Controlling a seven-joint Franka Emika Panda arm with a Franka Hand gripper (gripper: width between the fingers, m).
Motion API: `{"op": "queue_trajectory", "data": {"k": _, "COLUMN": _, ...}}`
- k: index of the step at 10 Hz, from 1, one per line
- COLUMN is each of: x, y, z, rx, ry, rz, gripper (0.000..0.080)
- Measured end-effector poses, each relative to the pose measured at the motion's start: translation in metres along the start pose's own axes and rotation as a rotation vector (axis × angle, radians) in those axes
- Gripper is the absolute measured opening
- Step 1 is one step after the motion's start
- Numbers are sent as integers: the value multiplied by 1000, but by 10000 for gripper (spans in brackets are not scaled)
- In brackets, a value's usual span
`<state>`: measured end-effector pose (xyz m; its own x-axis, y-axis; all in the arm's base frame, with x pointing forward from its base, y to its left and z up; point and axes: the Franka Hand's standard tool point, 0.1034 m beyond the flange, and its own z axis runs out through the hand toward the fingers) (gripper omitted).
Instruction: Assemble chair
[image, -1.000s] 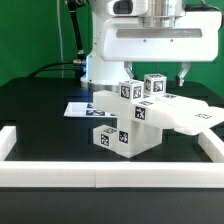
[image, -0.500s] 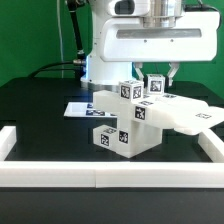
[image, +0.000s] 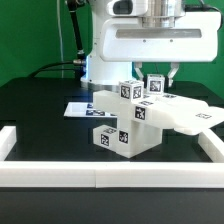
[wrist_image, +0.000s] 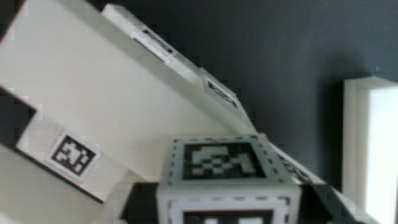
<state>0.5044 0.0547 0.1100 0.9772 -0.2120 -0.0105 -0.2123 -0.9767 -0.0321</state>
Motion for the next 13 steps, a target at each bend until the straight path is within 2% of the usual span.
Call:
{"op": "queue_trajectory", "data": {"k": 8, "x": 0, "y": -1, "z": 0, "rx": 2, "ry": -1, "rz": 440, "gripper": 285}}
{"op": "queue_trajectory", "data": {"k": 13, "x": -1, "y": -4, "z": 0, "rx": 16, "ry": -9, "rz": 772, "gripper": 285}}
